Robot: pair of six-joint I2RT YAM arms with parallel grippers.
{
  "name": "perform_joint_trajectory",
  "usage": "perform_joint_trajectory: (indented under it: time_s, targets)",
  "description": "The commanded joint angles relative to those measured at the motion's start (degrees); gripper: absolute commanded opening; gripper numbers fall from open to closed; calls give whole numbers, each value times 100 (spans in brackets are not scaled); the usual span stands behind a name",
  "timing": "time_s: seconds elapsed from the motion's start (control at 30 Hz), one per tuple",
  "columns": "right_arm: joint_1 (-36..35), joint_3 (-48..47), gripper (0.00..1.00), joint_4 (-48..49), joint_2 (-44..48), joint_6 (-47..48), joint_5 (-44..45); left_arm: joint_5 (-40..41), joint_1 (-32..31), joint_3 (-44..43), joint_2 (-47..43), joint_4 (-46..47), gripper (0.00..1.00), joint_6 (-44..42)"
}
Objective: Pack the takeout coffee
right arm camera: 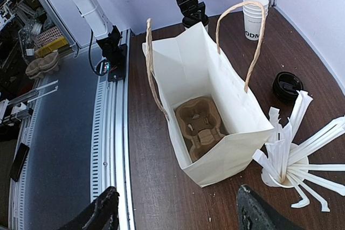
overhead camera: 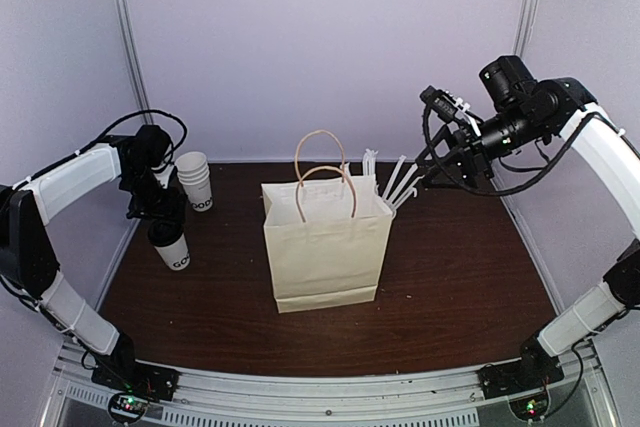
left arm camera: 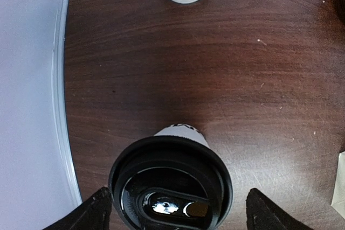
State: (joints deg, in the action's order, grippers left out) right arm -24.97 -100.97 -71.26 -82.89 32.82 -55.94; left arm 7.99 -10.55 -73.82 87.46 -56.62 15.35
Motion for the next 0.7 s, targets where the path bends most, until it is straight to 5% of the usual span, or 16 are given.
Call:
perform_joint_trajectory:
  time_s: [0.0, 0.67]
  targets:
    - [36, 24, 74, 56, 81, 22, -83, 149, 28, -100, -17, -201, 87, -18]
    - [36, 25, 74, 49, 80, 14, -90, -95, 149, 129, 203, -102, 78, 3]
